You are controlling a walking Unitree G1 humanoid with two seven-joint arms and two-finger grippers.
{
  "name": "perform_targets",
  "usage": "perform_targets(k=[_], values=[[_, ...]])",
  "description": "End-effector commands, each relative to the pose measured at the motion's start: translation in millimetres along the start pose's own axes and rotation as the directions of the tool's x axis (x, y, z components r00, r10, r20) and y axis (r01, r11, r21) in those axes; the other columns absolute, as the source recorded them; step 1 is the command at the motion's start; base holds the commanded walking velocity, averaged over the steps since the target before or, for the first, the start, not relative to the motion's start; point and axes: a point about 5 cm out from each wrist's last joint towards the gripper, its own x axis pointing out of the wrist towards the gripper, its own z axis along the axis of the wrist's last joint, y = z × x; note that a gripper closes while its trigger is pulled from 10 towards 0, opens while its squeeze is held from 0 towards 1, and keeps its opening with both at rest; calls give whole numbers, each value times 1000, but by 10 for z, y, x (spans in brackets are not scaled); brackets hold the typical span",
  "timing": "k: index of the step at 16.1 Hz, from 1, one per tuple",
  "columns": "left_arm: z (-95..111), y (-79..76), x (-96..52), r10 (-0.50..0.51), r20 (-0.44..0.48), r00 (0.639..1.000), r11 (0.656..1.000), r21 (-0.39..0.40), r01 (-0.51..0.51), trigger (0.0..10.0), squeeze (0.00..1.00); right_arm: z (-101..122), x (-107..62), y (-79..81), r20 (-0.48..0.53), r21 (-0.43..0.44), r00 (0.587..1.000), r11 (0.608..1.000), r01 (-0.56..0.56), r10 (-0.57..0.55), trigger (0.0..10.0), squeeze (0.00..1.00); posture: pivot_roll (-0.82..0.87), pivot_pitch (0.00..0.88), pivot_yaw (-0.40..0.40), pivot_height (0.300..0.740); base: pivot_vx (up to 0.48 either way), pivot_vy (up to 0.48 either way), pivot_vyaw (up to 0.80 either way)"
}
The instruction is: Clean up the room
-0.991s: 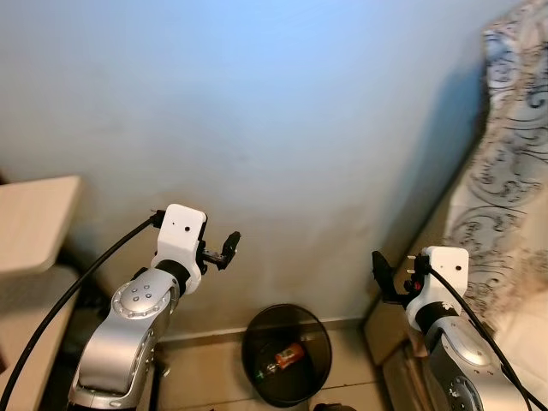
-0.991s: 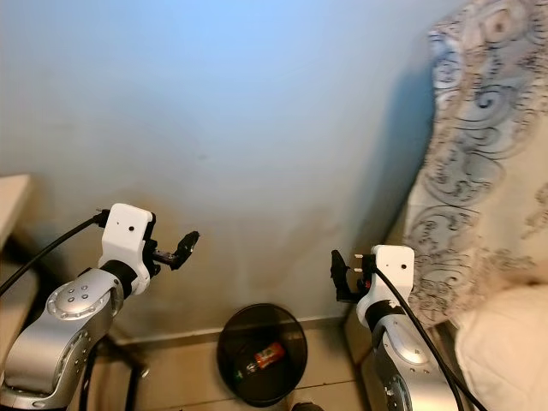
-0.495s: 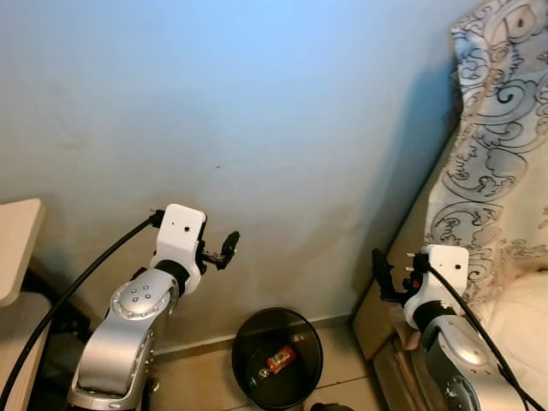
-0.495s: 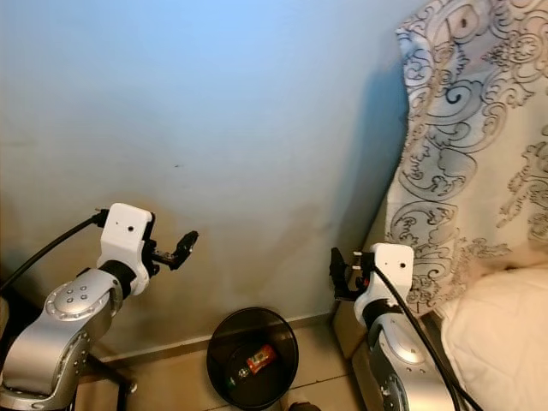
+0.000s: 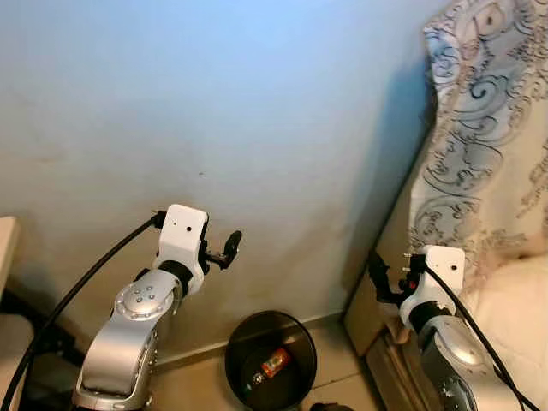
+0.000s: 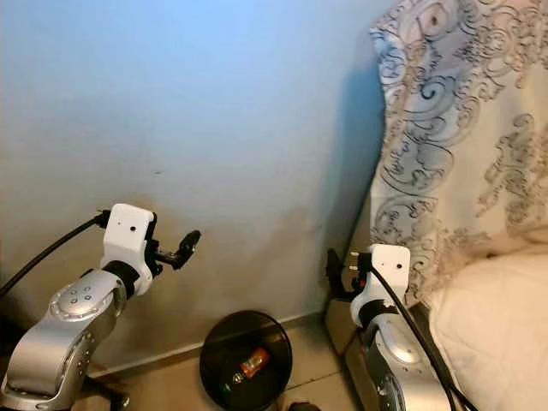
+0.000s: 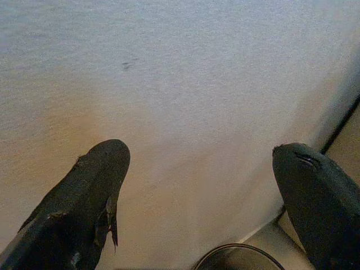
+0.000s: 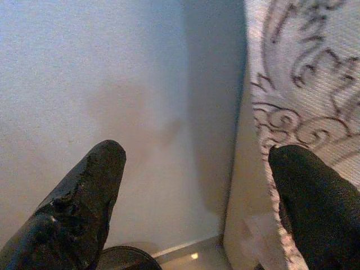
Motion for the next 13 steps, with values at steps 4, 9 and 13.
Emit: perform_targets(k=[4, 9, 13], values=[[24, -13, -4, -1, 0, 1000, 1000, 20, 1, 10000, 0, 20, -15, 20, -1, 7, 1000, 1000, -5, 5, 10000, 0, 26, 0, 49, 740, -135, 0, -720], [43, -23, 11, 0, 12, 1000, 1000, 30, 0, 10000, 0, 22, -3, 6, -7, 0, 1000, 1000, 0, 0, 10000, 0, 28, 0, 46, 740, 0, 0, -644], [61, -31, 23, -1, 24, 1000, 999, 32, 0, 10000, 0, 30, 11, 2, -12, -2, 1000, 1000, 3, -3, 10000, 0, 31, 0, 39, 740, 0, 0, -739]])
